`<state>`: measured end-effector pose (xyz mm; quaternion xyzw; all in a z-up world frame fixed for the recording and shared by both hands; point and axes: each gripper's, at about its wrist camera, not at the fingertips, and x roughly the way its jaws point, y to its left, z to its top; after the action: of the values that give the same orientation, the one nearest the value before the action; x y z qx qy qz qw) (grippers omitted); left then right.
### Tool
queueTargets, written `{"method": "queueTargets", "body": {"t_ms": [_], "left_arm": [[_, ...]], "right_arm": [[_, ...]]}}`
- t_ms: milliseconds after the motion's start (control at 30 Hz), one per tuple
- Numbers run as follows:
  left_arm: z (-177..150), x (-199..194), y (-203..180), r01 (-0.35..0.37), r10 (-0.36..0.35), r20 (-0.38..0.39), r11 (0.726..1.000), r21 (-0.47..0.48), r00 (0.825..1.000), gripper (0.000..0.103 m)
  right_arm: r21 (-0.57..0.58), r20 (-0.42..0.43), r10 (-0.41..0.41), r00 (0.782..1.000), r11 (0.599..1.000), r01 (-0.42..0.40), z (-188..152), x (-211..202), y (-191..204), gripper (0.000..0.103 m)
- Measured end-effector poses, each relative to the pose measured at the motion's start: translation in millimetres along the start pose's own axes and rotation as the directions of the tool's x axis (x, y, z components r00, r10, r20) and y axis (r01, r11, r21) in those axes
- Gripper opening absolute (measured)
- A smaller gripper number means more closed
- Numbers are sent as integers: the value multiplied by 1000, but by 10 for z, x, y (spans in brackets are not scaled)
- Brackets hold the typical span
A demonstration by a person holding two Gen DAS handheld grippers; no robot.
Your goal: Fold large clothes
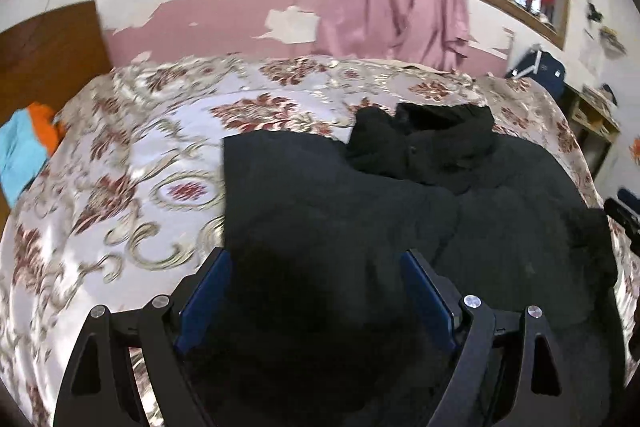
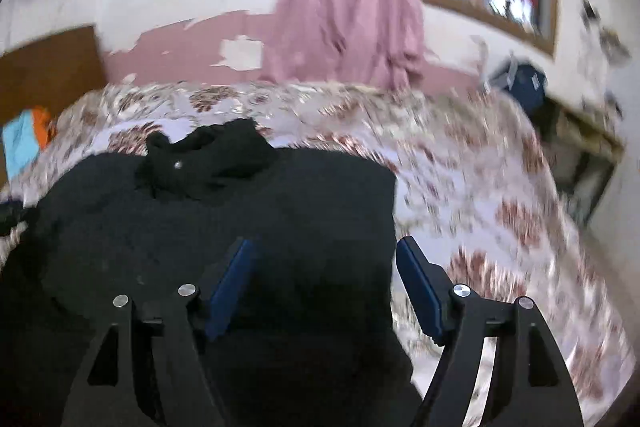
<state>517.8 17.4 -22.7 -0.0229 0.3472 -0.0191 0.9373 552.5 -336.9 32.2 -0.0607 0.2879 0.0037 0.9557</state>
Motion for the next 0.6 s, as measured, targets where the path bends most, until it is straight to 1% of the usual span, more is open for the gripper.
{"method": "queueTargets", "body": {"t_ms": [67,100,167,200,233,300,333,400,500,567,600], "left_arm": [[-19,54,-42,22,-22,5,1000,19,1000,86],[-36,79,-67,32,-32,7,999,31,999,86],[-81,131,-140,53,-53,1,996,74,999,86],[-89,152,-181,54,-53,-7,994,92,999,86],[-104,188,-235,51,-48,-26,991,123,999,86],[-140,270,-332,39,-27,-66,982,185,997,87],[-158,293,-363,27,-11,-75,978,205,997,88],[-219,410,-461,-32,67,-120,962,271,991,89],[-245,497,-568,-88,138,-143,947,309,980,90],[-248,531,-587,-110,167,-161,943,315,973,91],[-248,568,-613,-121,186,-181,939,321,966,91]], "right_arm": [[-8,-9,99,995,995,-99,37,59,104,69],[-10,-20,145,989,989,-145,49,99,158,69],[-28,-54,220,974,975,-222,38,189,310,69],[-36,-74,245,967,968,-248,11,240,386,69],[-47,-113,274,955,959,-281,-19,324,483,69],[-78,-178,283,943,951,-300,-120,461,597,69],[-111,-223,261,939,950,-291,-187,567,683,69],[-135,-256,243,936,950,-283,-269,683,742,69],[-138,-294,236,926,948,-285,-293,763,772,71],[-144,-320,232,919,947,-289,-304,823,800,72],[-141,-335,231,913,946,-291,-309,855,803,72]]}}
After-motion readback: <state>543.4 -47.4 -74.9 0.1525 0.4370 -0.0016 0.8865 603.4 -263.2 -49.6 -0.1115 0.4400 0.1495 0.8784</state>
